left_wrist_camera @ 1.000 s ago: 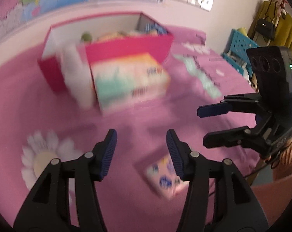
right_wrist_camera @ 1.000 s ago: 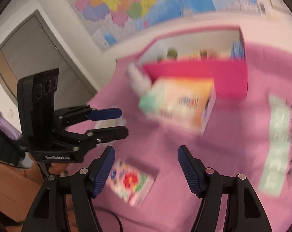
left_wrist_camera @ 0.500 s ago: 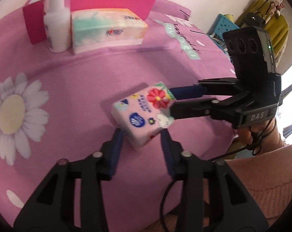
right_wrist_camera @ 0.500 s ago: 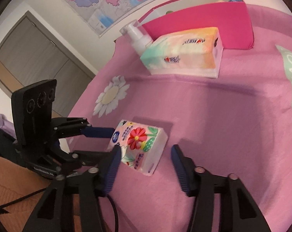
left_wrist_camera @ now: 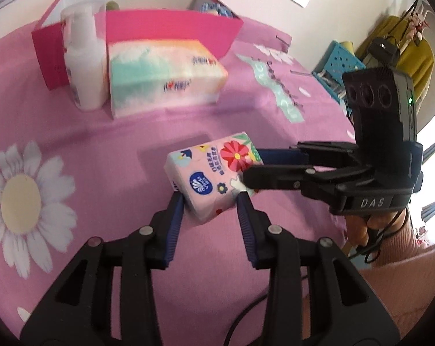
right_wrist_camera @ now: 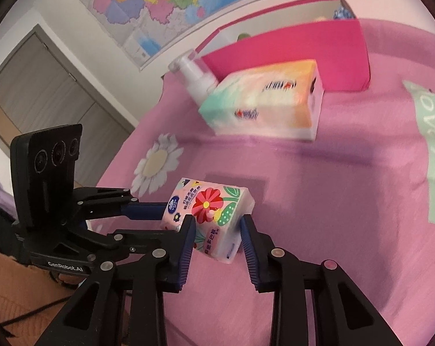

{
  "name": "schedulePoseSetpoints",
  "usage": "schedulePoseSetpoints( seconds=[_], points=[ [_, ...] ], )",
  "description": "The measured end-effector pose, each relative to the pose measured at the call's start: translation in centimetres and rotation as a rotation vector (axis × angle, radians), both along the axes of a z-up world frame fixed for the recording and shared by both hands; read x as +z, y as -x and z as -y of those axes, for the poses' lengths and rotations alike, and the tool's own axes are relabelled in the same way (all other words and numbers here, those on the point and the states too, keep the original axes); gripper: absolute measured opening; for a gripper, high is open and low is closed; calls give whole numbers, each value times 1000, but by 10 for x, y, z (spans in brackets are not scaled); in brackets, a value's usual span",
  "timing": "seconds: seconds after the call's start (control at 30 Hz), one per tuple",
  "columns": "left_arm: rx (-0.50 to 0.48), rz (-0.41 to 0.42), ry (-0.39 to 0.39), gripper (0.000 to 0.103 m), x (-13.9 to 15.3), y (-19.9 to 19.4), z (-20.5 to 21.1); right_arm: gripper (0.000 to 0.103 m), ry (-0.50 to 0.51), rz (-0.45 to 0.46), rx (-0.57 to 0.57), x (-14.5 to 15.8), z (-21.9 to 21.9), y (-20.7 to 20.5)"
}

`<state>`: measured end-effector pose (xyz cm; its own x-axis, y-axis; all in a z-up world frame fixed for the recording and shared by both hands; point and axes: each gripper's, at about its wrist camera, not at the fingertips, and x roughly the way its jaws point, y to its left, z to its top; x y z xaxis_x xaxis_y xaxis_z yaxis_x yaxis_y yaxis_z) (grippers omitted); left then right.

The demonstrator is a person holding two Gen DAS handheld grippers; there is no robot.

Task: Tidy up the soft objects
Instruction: 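Grasp the floral tissue pack with the right tool and lift, then carry the floral tissue pack over the pink box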

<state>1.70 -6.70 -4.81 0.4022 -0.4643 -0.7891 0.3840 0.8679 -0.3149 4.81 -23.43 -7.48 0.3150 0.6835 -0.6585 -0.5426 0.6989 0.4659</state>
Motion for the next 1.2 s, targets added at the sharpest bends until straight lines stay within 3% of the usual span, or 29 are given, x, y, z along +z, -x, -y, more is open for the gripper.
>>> schedulePoseSetpoints(
  seconds=[1.2],
  points=[
    [56,141,-17,40,45,-39,6,33,-49,120,-54,39,14,-27]
  ],
)
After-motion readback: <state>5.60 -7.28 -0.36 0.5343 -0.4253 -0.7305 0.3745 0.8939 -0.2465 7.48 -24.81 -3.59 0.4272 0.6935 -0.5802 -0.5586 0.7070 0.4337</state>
